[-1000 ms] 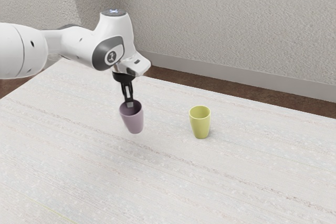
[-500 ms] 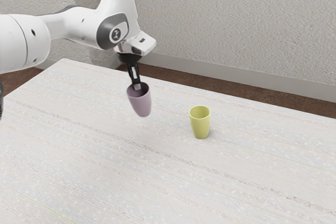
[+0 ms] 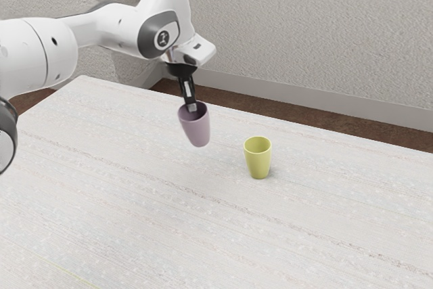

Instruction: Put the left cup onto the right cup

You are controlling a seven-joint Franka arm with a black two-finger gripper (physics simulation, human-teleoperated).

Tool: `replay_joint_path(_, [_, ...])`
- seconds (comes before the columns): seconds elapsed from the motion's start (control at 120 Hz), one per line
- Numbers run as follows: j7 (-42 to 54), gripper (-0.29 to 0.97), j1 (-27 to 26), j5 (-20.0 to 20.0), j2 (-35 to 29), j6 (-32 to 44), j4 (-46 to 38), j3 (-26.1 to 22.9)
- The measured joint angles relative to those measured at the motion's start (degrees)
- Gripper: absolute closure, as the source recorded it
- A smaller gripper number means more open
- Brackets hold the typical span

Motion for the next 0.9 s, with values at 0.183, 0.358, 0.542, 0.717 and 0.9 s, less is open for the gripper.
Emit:
replay_joint_path(0.183, [0.8, 0.79, -0.2, 0.0, 3.0, 0.0, 3.8, 0.1])
replay_joint_path(0.358, [2.0, 0.79, -0.2, 0.0, 6.0, -0.1, 7.8, 0.1])
replay_joint_path(0.542, [3.2, 0.79, -1.2, -0.3, 7.7, -0.3, 10.9, 0.2])
replay_joint_path(0.717, [4.0, 0.79, -2.5, -1.8, 7.8, -0.6, 12.3, 0.5])
replay_joint_path(0.9, [4.7, 0.79, -3.8, -2.4, 9.1, -1.2, 15.0, 0.8])
